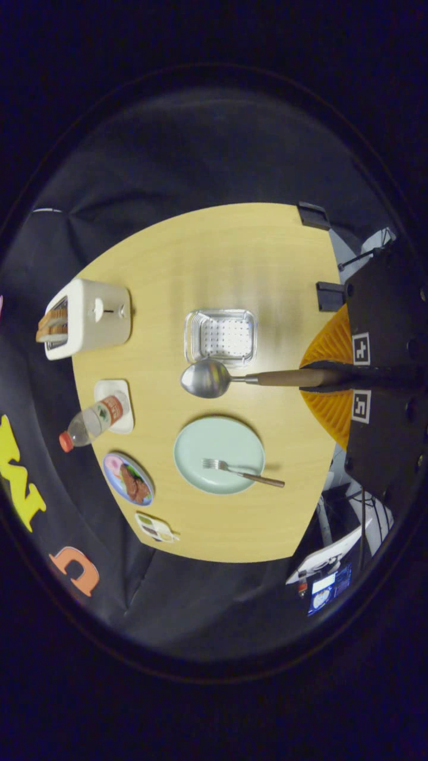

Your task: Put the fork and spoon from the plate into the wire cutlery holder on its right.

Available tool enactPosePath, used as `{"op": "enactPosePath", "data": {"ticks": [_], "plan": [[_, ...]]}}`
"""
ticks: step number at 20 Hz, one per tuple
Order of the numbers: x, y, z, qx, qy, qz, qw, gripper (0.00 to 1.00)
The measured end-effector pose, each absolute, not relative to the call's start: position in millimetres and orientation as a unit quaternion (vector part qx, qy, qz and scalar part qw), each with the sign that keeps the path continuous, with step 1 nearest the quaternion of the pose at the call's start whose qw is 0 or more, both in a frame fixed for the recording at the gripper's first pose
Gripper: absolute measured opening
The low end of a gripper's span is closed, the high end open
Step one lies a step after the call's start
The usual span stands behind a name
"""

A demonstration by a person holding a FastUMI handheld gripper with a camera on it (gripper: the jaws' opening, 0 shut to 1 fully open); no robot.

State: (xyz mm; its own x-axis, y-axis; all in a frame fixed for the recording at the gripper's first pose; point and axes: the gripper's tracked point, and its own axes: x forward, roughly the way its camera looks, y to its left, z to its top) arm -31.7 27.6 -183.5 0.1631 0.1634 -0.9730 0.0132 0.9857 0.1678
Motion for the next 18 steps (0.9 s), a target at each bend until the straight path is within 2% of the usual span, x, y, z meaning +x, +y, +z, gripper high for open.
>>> {"op": "enactPosePath", "data": {"ticks": [4, 15, 18], "plan": [[-35.0, 16.6, -201.6, 0.108, 0.677, 0.022, 0.728, 0.0], [-14.6, 2.7, -227.9, 0.148, 0.712, -0.031, 0.686, 0.02], [-5.9, 9.1, -229.2, 0.16, 0.704, -0.024, 0.692, 0.11]]}}
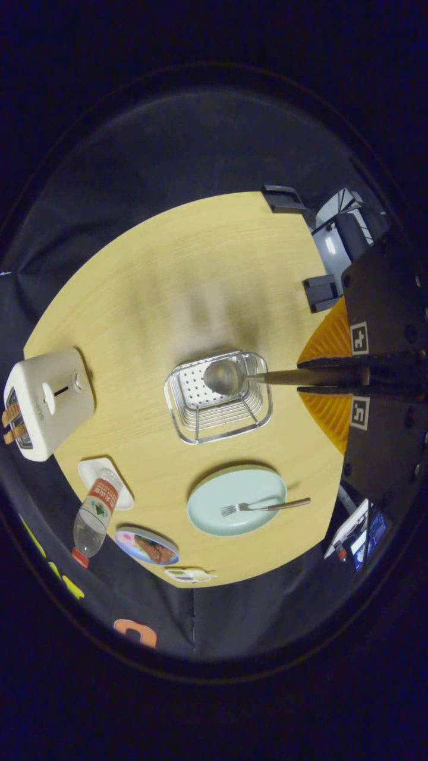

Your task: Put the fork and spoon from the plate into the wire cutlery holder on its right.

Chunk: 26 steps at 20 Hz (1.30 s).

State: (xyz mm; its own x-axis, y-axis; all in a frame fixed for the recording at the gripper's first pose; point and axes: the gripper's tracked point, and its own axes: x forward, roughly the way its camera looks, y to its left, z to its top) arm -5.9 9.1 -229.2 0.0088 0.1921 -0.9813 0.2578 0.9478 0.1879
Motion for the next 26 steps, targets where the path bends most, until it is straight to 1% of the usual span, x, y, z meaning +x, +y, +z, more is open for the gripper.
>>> {"op": "enactPosePath", "data": {"ticks": [1, 2, 3, 5, 6, 10, 13, 16, 21, 26], "plan": [[-4.3, 11.0, -230.8, 0.16, 0.697, -0.024, 0.699, 0.12], [-1.3, 13.5, -228.4, 0.156, 0.69, -0.019, 0.707, 0.26], [3.9, 13.9, -226.0, 0.149, 0.68, -0.016, 0.718, 0.36], [11.2, 13.0, -217.9, 0.135, 0.659, -0.011, 0.74, 0.65], [13.9, 11.6, -210.7, 0.131, 0.648, -0.012, 0.75, 0.78], [20.0, 22.5, -184.1, 0.101, 0.597, -0.005, 0.796, 0.92], [15.5, 51.6, -166.0, 0.097, 0.575, 0.011, 0.812, 0.94], [-2.2, 98.5, -166.6, 0.097, 0.576, 0.032, 0.811, 0.95], [-31.1, 184.3, -204.1, 0.084, 0.608, 0.064, 0.787, 0.95], [-47.7, 255.1, -251.0, 0.071, 0.637, 0.072, 0.765, 0.95]]}}
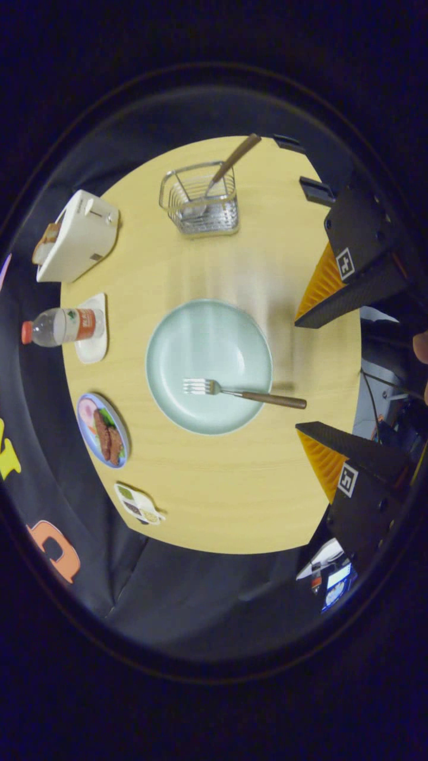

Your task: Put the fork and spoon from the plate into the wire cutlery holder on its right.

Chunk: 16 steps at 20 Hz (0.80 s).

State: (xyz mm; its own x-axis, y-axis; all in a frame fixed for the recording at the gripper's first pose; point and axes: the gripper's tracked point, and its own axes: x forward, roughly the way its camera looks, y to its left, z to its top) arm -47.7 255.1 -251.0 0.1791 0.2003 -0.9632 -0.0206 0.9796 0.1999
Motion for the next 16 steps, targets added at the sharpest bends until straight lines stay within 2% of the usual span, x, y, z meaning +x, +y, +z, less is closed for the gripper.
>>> {"op": "enactPosePath", "data": {"ticks": [8, 10, 11, 15, 16], "plan": [[-39.9, 294.4, -316.3, 0.044, 0.653, 0.044, 0.755, 0.93], [-40.4, 297.6, -330.4, 0.039, 0.659, 0.036, 0.751, 0.81], [-41.2, 299.5, -336.5, 0.04, 0.665, 0.033, 0.745, 0.81], [-40.8, 301.8, -355.5, 0.041, 0.674, 0.019, 0.738, 0.52], [-39.6, 302.5, -357.1, 0.044, 0.675, 0.018, 0.736, 0.42]]}}
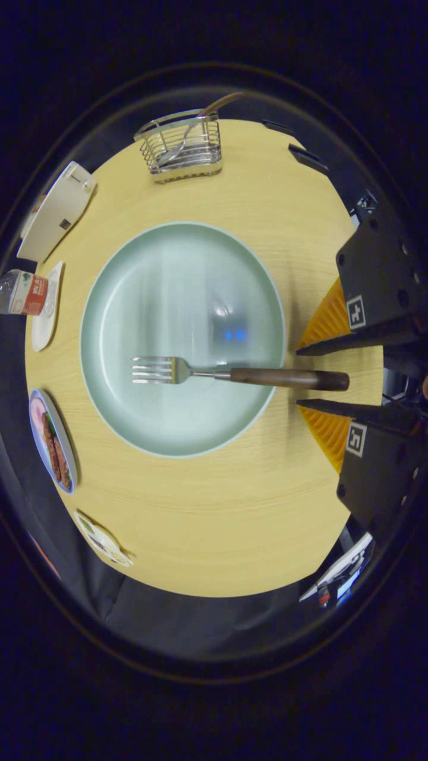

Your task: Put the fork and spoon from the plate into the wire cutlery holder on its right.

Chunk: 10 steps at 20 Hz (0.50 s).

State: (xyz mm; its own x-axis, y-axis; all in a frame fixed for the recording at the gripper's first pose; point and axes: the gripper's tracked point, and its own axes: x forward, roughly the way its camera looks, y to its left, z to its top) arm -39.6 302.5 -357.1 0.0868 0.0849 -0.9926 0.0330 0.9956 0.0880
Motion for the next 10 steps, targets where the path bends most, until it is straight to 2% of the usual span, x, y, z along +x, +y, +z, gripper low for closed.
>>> {"op": "enactPosePath", "data": {"ticks": [2, 4, 5, 8, 10], "plan": [[-41.7, 303.5, -364.0, 0.043, 0.676, 0.021, 0.735, 0.32], [-36.0, 300.0, -353.9, 0.041, 0.676, 0.021, 0.736, 0.12], [-38.7, 297.9, -357.8, 0.041, 0.675, 0.021, 0.736, 0.12], [-36.7, 297.6, -351.7, 0.047, 0.678, 0.03, 0.733, 0.01], [-35.8, 294.5, -344.5, 0.06, 0.675, 0.036, 0.735, 0.0]]}}
